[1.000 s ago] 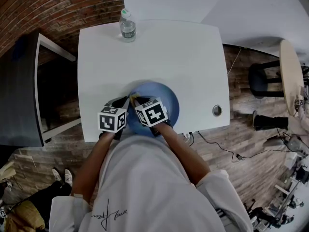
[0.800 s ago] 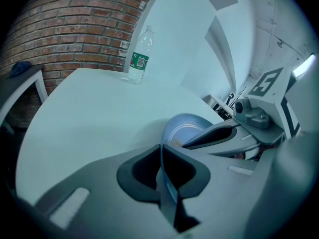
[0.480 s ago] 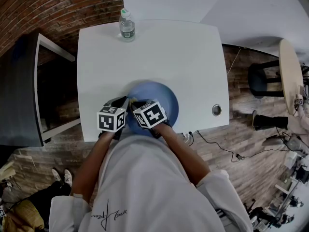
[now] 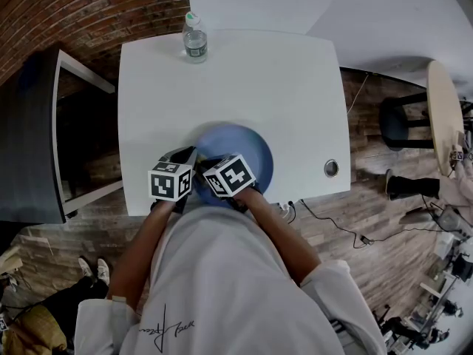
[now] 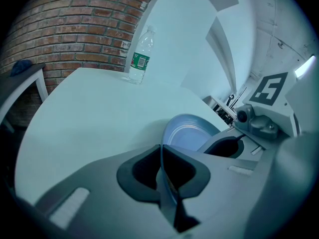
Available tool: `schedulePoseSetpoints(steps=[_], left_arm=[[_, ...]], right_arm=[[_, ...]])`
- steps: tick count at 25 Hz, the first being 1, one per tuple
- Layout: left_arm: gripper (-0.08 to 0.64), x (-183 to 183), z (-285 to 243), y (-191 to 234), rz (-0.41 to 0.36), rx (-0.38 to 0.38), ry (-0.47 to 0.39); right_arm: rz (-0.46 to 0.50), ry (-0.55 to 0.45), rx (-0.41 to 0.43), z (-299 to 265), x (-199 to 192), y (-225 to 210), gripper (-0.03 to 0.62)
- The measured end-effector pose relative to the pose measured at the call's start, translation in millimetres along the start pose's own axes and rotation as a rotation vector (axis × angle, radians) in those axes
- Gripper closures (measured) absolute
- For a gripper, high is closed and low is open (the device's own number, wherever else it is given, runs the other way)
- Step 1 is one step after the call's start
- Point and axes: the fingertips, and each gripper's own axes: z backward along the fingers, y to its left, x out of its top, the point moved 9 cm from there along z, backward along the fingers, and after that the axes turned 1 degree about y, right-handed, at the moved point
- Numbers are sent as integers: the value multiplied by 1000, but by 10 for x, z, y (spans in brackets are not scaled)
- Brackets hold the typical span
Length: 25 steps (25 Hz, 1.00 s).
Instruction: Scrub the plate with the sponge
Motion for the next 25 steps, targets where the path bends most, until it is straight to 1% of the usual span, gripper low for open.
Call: schedulePoseSetpoints(steps=[13,20,25], left_arm=[[532,4,-3,17,11,-1,-4],[532,-8,-2,23,19,-2,-6],[532,-2,1,35,18,-1,-6]], right_arm=[[37,69,61,-21,-32,36,569],[49,127,130,-30,-98,64,569],[52,151,153,-39,-114,77,569]])
